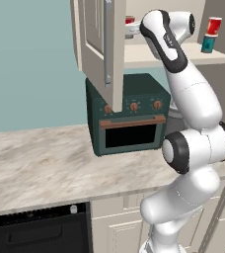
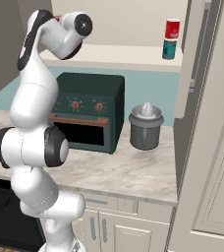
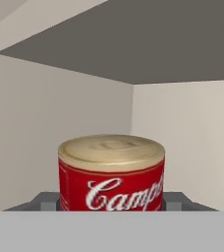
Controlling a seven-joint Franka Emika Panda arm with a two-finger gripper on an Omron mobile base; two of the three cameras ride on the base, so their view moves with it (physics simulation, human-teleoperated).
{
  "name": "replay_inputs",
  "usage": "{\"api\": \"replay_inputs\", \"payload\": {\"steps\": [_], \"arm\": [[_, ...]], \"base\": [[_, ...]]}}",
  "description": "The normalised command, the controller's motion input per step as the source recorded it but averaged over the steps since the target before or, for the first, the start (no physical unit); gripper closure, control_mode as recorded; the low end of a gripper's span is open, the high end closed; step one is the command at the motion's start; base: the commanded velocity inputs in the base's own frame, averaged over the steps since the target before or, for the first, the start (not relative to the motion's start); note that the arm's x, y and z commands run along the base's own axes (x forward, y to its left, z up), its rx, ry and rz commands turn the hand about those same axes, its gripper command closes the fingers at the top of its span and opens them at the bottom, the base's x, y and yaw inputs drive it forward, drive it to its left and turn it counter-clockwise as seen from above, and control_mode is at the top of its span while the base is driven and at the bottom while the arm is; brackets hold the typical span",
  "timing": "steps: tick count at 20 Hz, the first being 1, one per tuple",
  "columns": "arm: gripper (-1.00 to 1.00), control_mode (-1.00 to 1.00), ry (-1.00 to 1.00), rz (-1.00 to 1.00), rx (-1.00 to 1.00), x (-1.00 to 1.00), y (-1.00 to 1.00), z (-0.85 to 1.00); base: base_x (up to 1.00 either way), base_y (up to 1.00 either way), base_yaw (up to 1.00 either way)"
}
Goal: Stack two cans on top of the other two cans in the cabinet.
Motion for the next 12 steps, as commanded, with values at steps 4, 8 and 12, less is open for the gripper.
{"api": "replay_inputs", "payload": {"steps": [4,8,12], "arm": [[1.00,-1.00,0.00,0.00,0.00,0.07,0.19,-0.01],[1.00,-1.00,0.00,0.00,0.00,0.02,0.08,-0.02],[1.00,-1.00,0.00,0.00,0.00,0.03,0.06,-0.06]], "base": [[0.00,0.00,0.00],[0.00,0.00,0.00],[0.00,0.00,0.00]]}}
